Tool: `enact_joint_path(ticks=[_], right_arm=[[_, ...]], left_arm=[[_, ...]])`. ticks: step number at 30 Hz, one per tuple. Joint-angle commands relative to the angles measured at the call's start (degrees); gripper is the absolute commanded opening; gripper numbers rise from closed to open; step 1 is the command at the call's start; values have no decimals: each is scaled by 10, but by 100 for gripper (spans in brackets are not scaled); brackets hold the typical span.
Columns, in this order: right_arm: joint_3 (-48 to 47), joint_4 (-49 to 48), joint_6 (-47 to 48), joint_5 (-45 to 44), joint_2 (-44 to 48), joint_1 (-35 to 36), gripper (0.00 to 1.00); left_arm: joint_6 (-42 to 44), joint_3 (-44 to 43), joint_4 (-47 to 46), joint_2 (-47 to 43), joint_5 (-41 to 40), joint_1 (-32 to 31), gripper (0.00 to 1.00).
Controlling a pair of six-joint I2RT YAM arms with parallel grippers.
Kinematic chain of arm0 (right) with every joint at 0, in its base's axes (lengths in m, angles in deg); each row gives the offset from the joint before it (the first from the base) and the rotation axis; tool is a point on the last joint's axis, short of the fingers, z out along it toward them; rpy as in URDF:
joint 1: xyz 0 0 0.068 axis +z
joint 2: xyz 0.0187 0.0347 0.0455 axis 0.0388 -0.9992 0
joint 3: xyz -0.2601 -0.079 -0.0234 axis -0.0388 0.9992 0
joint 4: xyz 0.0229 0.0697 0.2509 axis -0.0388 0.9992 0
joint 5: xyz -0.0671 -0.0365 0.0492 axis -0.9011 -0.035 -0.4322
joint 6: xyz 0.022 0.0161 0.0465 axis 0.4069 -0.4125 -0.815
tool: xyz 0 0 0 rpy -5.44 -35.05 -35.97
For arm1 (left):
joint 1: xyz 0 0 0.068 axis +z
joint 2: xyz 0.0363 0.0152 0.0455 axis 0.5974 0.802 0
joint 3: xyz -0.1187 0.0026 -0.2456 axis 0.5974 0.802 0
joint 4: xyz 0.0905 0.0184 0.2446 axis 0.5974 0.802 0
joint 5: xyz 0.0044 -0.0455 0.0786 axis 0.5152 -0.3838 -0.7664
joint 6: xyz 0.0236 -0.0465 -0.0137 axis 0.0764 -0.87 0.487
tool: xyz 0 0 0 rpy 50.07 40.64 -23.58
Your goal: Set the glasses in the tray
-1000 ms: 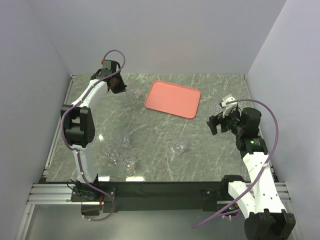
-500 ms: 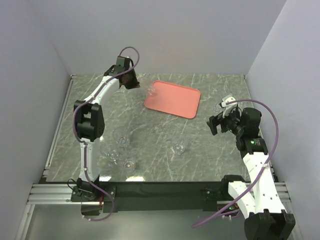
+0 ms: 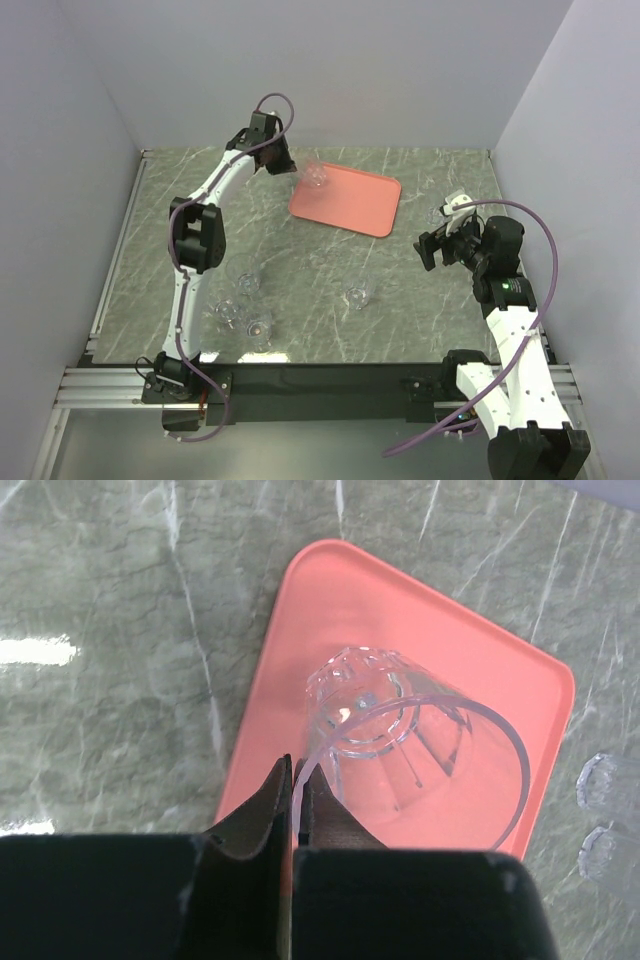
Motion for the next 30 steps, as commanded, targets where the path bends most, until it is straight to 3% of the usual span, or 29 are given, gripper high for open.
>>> enact_joint_path(ticks=[1,23,30], right_arm=[[2,-1,5,9,10,-6,97],[3,-2,6,6,11,-8,97],[3,-1,7,7,11,-10,97]], left_arm=[[-18,-52,-29,9,14,-9,1],[-54,-82,-59,57,-16,-12,11],[-53,-82,-57,59,-22,-16,22]])
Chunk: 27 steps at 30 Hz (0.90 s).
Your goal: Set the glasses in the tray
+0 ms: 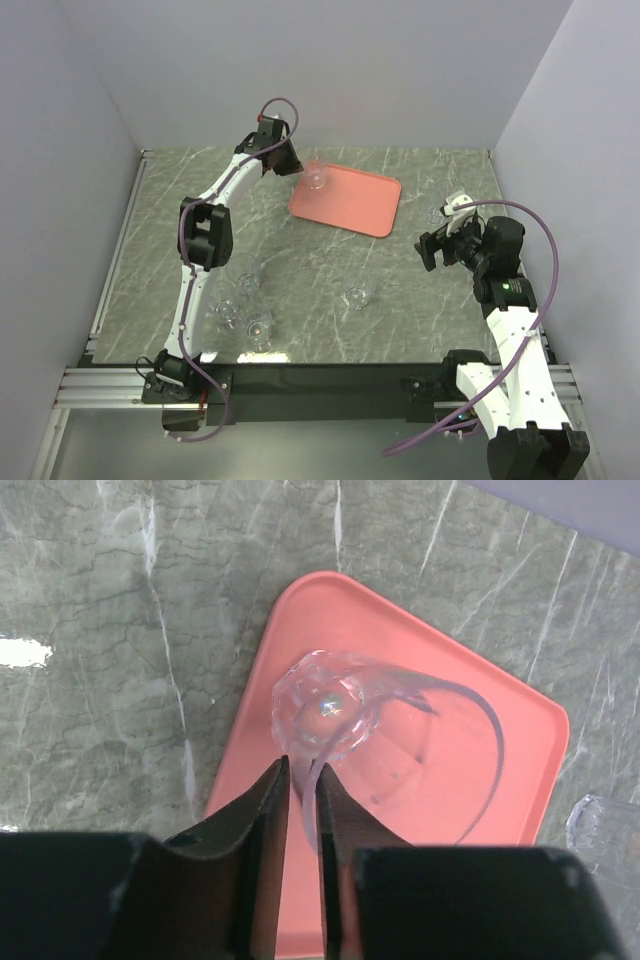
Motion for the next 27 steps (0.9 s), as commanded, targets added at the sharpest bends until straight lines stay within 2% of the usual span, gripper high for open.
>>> enact_joint_path(ticks=[1,9,13,19,24,27], right_arm=[[3,-5,4,7,9,-6,97],[3,-5,6,7,11,-8,97],[3,-4,6,8,10,-11,97],[2,0,6,19,5,-16,97],[-4,9,5,46,-9,-18,97],[-8,16,1,82,-22,-19,97]], left_arm=[[-7,-31,-28,-5,-7,-5,24],[-4,-31,-34,-18,8,-7,40],[4,-12,-57,-58,19,-6,54],[17,29,-83,-121,16,-4,61],[50,91,-91,-197,-13,-3,65],[76,169,-115,-266,-46,-2,71]])
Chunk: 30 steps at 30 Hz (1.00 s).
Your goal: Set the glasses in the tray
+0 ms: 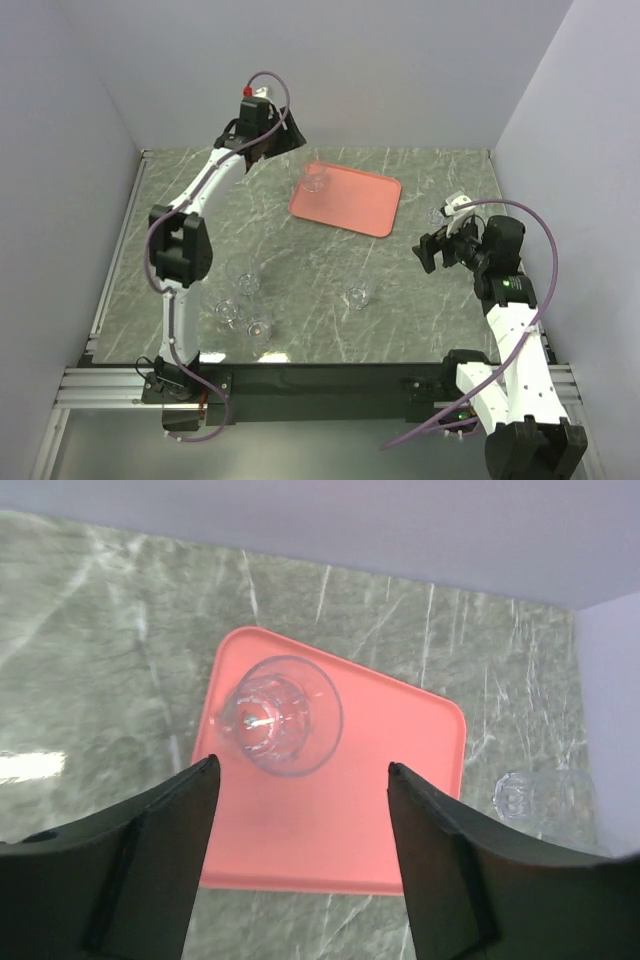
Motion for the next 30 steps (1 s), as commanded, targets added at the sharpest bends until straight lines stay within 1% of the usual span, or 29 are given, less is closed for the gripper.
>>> enact_joint_path(ticks=[1,2,3,4,5,6,7,8,9,10,12,13,15,16,18,19,24,29,30], right_arm=[[-12,17,4,61,-15,-5,97],[-15,23,6,76,-28,-5,97],[-19,31,12,90,-36,-4,96],[-28,50,18,119,-44,-2,96],[-33,59,28,130,-63,-1,96],[-40,70,32,136,-73,1,96],[-52,86,35,140,-82,12,96],[-58,95,38,138,-99,18,96],[-63,103,44,135,-106,26,96],[-72,114,45,133,-111,32,96],[-77,118,43,123,-126,60,96],[-79,121,42,120,-129,68,96],[-83,123,38,104,-144,96,96],[-87,126,35,97,-151,106,95],[-92,125,27,69,-174,132,94],[-99,123,22,58,-183,141,93],[-136,135,0,-3,-248,210,87],[-153,137,-9,-43,-296,249,82],[-158,137,-13,-47,-303,254,78]], left_arm=[[53,82,-50,-107,-49,0,75],[60,103,-60,-126,-55,1,76],[68,123,-64,-163,-59,1,77],[75,166,-67,-183,-59,2,78],[88,188,-77,-203,-80,3,79],[95,212,-84,-245,-91,5,80],[100,267,-95,-267,-98,5,82],[116,297,-106,-288,-115,6,84],[124,325,-131,-329,-124,8,85],[141,377,-141,-348,-130,10,86],[154,422,-151,-395,-157,18,87],[161,460,-158,-410,-165,22,88],[166,502,-168,-454,-174,34,88],[170,540,-185,-469,-178,37,89],[175,572,-200,-511,-187,38,92],[181,588,-203,-520,-185,38,92],[193,597,-197,-556,-189,37,91],[200,605,-202,-576,-200,37,91],[201,606,-205,-578,-203,37,91]])
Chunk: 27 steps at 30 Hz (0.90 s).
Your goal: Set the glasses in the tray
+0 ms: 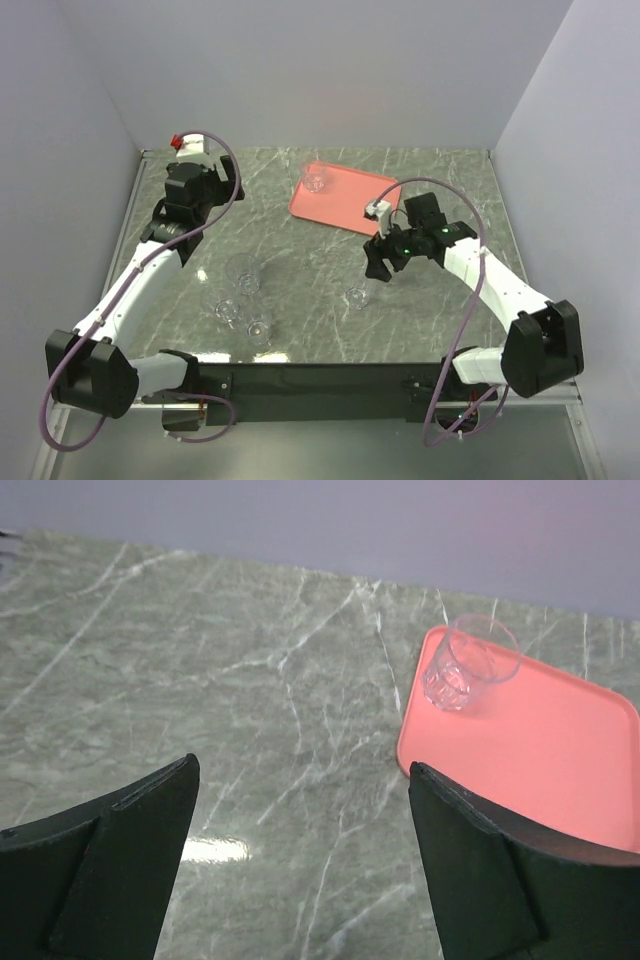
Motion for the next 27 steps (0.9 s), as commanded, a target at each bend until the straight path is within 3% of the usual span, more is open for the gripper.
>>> enact_joint_path(ticks=[1,7,14,19,27], right_arm=[[-34,5,-15,-47,-22,22,76],[-60,20,-22,-89,-79,50,59],[-39,10,-16,-110,-82,69,54],[-40,10,-14,-119,-99,79,45],[-54,19,-5,-126,-115,85,7]], left_arm=[[17,6,-34,-21,-20,-2,91],[11,0,-29,-20,-5,-2,91],[12,3,-31,-30,-5,-2,90],[12,1,-30,-29,-6,-2,90],[9,2,-31,-28,-1,-2,89]])
